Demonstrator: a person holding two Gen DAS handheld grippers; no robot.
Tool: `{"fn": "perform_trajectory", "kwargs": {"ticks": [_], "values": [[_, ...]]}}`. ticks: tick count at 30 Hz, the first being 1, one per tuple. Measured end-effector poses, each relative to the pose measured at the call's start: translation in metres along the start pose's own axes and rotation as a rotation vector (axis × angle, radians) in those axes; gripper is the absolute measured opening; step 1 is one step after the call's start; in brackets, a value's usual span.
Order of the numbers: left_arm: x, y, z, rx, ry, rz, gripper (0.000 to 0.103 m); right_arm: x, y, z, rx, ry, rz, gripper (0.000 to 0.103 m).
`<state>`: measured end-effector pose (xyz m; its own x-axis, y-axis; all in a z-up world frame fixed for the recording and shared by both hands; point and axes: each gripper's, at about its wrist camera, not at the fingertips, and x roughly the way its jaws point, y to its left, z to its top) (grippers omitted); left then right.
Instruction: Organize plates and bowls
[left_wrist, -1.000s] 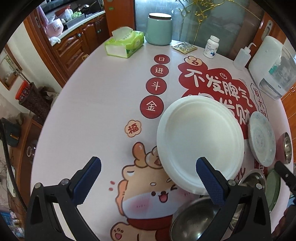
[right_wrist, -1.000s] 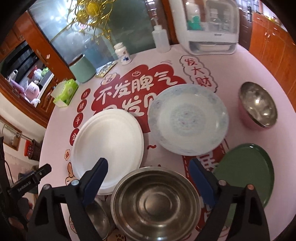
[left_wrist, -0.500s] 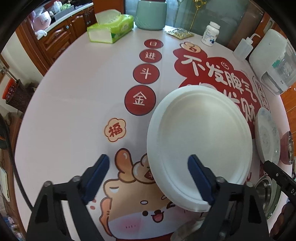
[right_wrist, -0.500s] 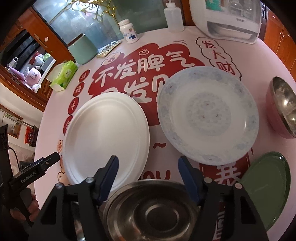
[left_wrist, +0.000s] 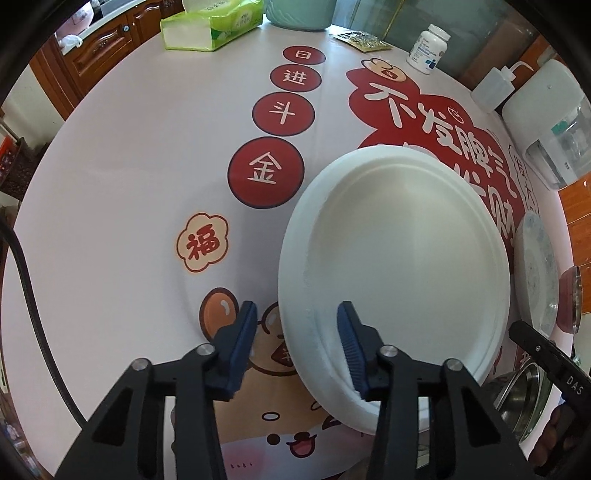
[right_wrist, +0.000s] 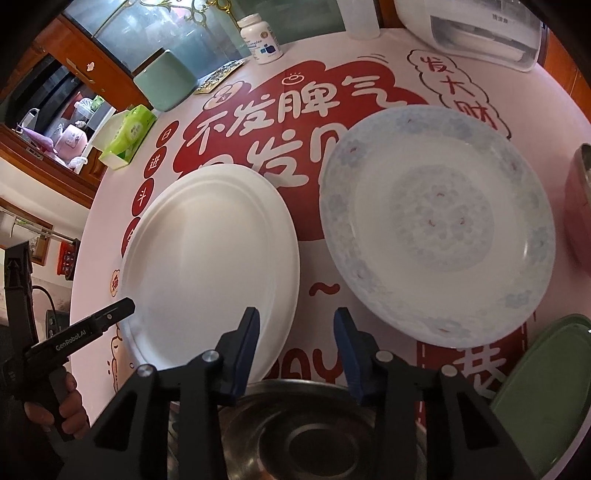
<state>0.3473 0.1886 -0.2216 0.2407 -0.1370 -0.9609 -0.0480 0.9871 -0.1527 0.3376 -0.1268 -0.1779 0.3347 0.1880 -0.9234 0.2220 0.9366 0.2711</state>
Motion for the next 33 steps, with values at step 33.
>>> {"fn": "perform_trajectory", "kwargs": {"ticks": [33], "values": [[0.008,-0.006,0.005,0.063,-0.036,0.003,0.025,0.020,0.000,0.003,-0.042,0.000,0.098,0.021]]}}
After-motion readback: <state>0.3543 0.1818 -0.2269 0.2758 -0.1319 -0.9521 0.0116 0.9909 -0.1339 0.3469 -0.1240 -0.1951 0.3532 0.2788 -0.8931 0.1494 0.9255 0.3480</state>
